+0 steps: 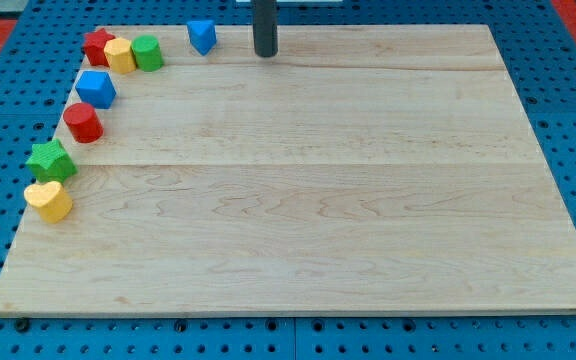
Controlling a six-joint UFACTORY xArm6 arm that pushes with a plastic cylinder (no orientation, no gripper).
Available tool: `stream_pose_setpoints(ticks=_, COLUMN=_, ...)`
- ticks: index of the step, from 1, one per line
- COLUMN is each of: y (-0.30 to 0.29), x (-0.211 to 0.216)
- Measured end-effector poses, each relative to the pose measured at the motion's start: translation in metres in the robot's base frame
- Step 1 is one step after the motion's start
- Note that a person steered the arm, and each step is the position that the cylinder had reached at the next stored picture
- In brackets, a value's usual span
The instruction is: Push a group of blocks downwards
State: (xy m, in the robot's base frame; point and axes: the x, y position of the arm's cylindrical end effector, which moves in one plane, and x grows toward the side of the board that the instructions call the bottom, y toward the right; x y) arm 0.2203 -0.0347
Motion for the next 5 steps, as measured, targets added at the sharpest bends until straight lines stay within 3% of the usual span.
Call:
stream_pose_setpoints(ticks=3, y=-0.157, x=-0.017)
stream_pose_setpoints(ticks=5, y=-0.179, x=-0.015)
